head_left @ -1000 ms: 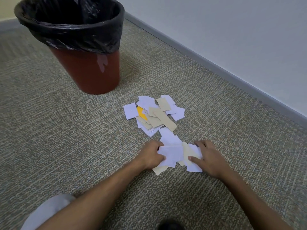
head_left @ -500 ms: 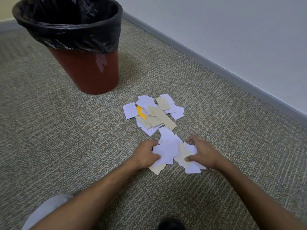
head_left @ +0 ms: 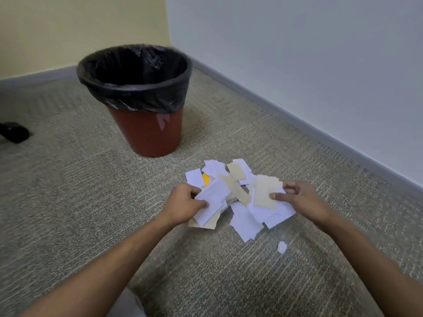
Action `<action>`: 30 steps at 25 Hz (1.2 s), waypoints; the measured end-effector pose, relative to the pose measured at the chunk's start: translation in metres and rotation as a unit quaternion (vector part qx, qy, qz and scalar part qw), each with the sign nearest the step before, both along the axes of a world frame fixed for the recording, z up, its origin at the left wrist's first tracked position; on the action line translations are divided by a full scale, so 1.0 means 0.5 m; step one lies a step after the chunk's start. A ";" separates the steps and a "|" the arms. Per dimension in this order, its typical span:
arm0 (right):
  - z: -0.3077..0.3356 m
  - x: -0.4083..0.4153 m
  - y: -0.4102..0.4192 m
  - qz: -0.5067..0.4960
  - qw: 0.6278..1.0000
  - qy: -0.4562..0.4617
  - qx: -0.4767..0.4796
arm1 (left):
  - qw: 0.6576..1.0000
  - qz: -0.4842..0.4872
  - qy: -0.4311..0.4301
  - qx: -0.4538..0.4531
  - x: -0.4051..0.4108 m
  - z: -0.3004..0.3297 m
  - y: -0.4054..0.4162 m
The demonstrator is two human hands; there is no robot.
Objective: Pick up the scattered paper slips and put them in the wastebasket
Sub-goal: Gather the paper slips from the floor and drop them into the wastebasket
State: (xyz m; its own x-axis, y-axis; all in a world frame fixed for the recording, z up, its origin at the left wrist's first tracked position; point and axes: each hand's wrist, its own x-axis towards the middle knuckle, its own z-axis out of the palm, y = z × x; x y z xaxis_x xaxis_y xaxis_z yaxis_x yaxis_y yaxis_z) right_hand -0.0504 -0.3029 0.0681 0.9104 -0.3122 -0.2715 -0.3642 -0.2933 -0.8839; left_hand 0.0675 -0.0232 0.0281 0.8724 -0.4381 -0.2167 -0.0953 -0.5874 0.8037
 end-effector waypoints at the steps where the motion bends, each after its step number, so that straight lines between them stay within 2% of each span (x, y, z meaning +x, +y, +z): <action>1: 0.028 0.024 0.008 -0.017 1.000 -0.017 0.011 | 1.000 0.018 -0.014 -0.017 0.018 0.034 0.010; 4: 0.120 0.122 0.037 -0.028 0.996 -0.075 0.049 | 0.989 0.089 -0.077 -0.083 0.088 0.153 0.038; 8: 0.260 0.300 0.109 -0.020 0.981 -0.180 0.066 | 0.957 0.196 -0.154 -0.148 0.206 0.310 0.080; 11: 0.341 0.431 0.181 -0.002 0.965 -0.258 0.043 | 0.931 0.259 -0.197 -0.164 0.305 0.400 0.108; 14: 0.377 0.539 0.250 0.002 0.956 -0.294 -0.001 | 0.911 0.320 -0.196 -0.170 0.379 0.446 0.124; 17: 0.354 0.618 0.302 -0.001 0.958 -0.283 -0.048 | 0.906 0.352 -0.182 -0.148 0.438 0.428 0.134; 21: 0.306 0.633 0.331 0.001 0.965 -0.244 -0.093 | 0.906 0.375 -0.166 -0.104 0.462 0.380 0.135; 23: 0.287 0.600 0.309 -0.013 0.961 -0.253 -0.106 | 0.904 0.370 -0.202 -0.074 0.435 0.363 0.130; 25: 0.266 0.537 0.271 -0.007 0.949 -0.291 -0.119 | 0.890 0.353 -0.285 -0.055 0.383 0.343 0.132; 27: 0.231 0.456 0.219 0.011 0.936 -0.311 -0.164 | 0.872 0.327 -0.356 -0.073 0.315 0.305 0.127; 30: 0.150 0.324 0.137 0.013 0.936 -0.278 -0.215 | 0.879 0.283 -0.368 -0.105 0.192 0.207 0.103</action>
